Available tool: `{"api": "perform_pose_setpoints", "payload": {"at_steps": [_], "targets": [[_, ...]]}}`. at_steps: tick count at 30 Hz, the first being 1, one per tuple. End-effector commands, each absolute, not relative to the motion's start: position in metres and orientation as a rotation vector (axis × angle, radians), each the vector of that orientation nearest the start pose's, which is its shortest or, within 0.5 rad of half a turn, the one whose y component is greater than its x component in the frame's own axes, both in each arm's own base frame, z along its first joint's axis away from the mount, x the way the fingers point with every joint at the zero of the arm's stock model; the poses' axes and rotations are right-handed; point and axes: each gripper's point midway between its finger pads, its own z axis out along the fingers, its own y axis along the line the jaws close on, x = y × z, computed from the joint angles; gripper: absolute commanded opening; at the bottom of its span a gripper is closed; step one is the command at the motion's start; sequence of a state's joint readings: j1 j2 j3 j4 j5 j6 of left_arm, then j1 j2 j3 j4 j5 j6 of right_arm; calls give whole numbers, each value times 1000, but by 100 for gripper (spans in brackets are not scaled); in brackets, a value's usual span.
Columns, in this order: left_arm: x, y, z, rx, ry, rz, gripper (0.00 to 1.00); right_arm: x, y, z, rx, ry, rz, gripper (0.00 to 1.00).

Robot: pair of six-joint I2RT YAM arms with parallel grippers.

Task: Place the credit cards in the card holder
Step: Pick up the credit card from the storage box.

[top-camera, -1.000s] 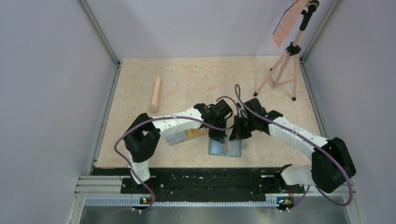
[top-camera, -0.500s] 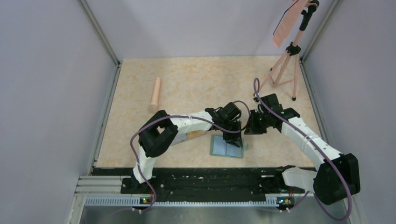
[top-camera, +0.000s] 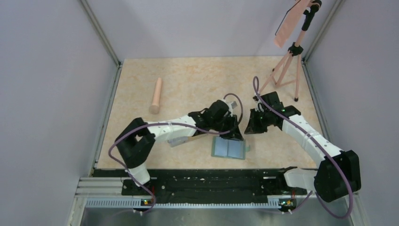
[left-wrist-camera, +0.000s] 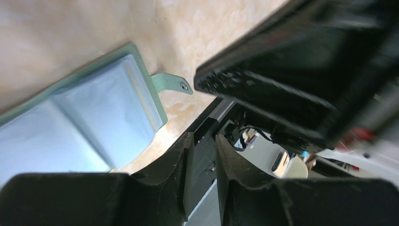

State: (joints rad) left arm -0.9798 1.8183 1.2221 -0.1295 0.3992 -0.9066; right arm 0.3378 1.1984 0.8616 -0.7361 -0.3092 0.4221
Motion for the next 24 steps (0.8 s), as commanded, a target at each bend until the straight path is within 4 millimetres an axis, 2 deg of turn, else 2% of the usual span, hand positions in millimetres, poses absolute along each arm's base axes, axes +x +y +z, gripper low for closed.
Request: {"api": "perform_pose_setpoints", "payload": {"at_steps": [1,6,9,12,17,20,24], "targets": [[217,-414,172,238,2372,-1338,30,233,173,124,-46,2671,742,0],[237,-341,170,-1,2340,-1291,30,239,210,125,-148,2688,789,0],[245,-291,165,-153,2327,-1217,30,246,234,133,-197,2679,841,0],[247,-245,161,-282,2310,-1121,31,253,260,145,-241,2663,894,1],[242,-174,162,-489,2274,-901,36,260,306,166,-326,2632,982,9],[231,-141,153,-560,2338,-724,37,259,335,172,-386,2624,1040,17],[220,-122,140,-553,2466,-537,37,251,369,168,-468,2637,1093,26]]}}
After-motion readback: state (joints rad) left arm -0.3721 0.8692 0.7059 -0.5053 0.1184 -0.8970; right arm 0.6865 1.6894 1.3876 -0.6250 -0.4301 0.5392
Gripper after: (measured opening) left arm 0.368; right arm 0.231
